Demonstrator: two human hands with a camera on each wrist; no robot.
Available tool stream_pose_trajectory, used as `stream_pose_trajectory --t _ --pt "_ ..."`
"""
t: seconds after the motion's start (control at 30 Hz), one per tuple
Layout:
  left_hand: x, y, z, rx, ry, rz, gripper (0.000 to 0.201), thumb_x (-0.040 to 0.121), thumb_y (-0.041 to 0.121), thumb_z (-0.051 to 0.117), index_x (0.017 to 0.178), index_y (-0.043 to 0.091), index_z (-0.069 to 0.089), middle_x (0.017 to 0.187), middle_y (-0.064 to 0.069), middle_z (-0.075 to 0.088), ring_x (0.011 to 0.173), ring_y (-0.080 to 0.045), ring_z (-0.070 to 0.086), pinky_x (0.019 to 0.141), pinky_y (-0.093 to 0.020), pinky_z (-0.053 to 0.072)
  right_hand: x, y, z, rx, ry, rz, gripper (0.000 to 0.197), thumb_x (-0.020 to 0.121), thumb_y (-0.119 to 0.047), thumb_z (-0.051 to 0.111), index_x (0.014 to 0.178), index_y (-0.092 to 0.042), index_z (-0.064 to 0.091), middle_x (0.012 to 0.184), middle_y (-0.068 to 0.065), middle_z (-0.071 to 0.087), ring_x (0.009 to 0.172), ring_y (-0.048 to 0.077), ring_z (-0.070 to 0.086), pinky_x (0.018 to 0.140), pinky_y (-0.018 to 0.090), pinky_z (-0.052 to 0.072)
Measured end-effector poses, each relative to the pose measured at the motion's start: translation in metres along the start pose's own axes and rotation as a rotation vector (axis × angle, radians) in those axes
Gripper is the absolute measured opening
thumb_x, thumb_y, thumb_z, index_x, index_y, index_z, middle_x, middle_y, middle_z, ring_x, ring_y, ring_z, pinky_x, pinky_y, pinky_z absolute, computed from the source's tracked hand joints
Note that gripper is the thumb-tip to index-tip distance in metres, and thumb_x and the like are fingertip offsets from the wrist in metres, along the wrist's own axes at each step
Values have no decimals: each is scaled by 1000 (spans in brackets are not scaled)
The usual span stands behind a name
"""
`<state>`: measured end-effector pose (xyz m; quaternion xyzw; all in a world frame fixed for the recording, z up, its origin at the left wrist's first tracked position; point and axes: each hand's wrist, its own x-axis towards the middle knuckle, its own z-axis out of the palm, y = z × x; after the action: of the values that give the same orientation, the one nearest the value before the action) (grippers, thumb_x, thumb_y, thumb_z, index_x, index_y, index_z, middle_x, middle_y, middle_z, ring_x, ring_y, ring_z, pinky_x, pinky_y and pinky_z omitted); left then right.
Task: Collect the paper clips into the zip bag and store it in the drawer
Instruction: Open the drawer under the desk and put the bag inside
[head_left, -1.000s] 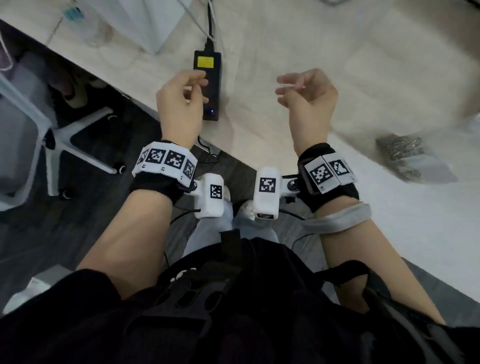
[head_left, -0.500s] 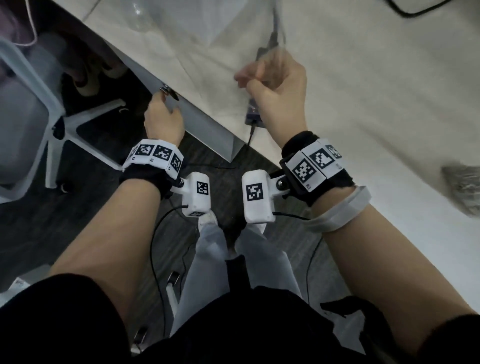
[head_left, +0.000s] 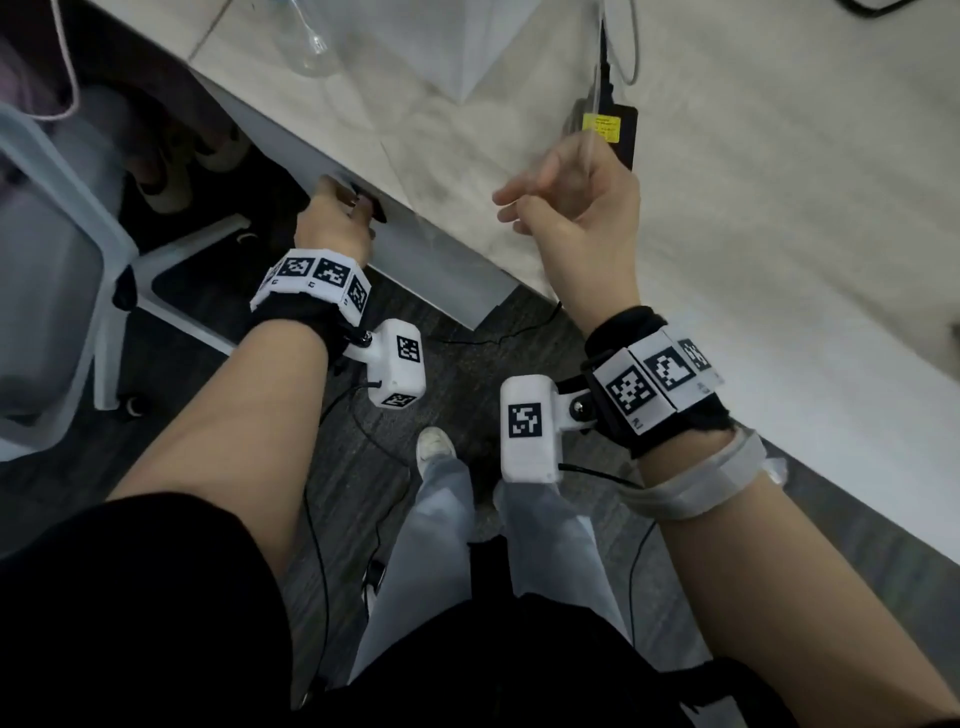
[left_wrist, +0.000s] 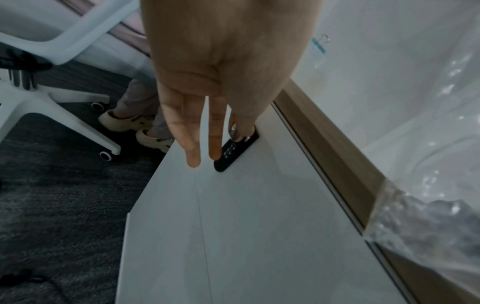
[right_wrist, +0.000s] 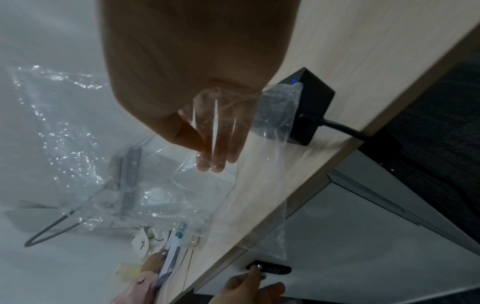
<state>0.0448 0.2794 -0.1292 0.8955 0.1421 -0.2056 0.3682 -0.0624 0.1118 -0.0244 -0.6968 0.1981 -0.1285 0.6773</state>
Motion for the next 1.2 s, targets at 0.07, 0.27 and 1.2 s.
stream_pose_trajectory --t 0.07,0.27,1.2 --pt "-3 -2 -5 23 -28 -13 16 90 31 47 98 17 44 89 -15 70 77 -35 68 74 -49 57 -1 -3 4 -20 8 3 36 75 18 46 73 -17 45 71 14 63 69 20 67 60 19 50" --pt "-28 -21 -28 59 -90 -85 5 92 24 43 96 21 42 91 -15 69 69 -34 68 64 -38 55 -17 -6 13 -8 4 91 35 77 20 47 77 -15 46 76 18 66 65 20 65 61 23 52" --pt "-97 -64 -100 -5 17 179 43 93 40 48 123 10 54 113 -6 65 113 -22 52 99 -40 42 -76 23 70 98 -255 559 15 90 4 55 87 -7 65 76 5 73 67 20 71 58 25 55"
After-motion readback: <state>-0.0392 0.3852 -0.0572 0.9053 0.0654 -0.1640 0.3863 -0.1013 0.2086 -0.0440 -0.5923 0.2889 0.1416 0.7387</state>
